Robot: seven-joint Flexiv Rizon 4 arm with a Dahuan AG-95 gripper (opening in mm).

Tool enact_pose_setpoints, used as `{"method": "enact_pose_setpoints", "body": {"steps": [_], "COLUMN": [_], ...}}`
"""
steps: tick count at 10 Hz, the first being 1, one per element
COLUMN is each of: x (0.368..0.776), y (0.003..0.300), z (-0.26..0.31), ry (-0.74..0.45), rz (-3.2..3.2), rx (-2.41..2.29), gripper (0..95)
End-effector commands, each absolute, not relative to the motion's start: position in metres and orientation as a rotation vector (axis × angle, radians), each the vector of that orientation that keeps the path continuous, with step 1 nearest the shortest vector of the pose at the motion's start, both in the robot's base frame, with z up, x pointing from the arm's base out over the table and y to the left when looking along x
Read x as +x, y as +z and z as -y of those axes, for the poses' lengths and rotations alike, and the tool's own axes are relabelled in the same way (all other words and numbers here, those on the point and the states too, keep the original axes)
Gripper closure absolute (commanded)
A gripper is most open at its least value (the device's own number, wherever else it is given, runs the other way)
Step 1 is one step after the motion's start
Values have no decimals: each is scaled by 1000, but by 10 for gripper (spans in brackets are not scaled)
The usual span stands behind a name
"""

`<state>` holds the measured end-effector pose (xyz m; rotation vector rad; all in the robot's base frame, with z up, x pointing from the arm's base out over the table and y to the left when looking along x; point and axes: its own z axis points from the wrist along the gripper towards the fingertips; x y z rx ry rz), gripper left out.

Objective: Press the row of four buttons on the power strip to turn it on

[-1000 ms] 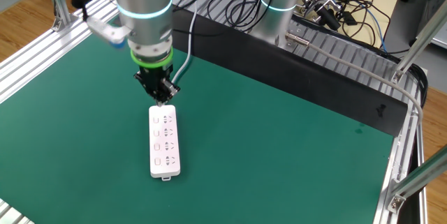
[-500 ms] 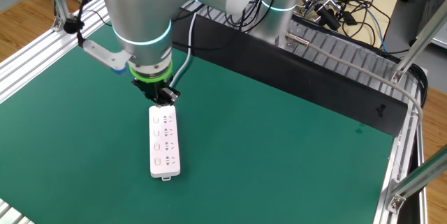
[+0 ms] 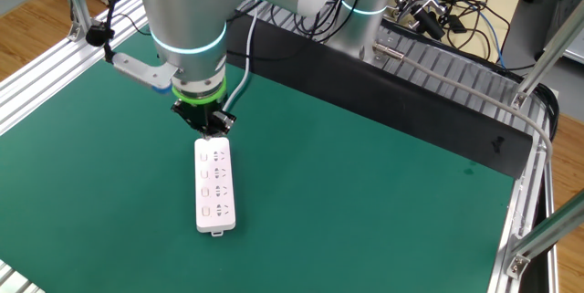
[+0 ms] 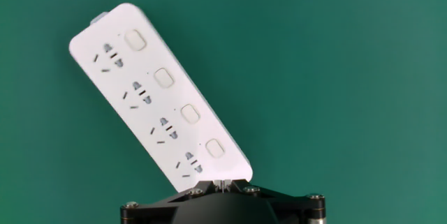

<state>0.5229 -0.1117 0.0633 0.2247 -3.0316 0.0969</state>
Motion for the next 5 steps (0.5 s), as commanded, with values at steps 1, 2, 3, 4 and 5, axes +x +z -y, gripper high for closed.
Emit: {"method": "enact_pose_setpoints", "body": {"steps": [1, 2, 3, 4, 5], "x": [525, 526, 527, 530, 532], "y": [59, 58, 57, 56, 55], "z": [116, 115, 114, 114, 114], "ry": [101, 75, 70, 69, 73], "rz": [3067, 3078, 3097, 3108, 3113], "rx": [373, 377, 380, 382, 378], "gripper": [570, 570, 570, 570, 570]}}
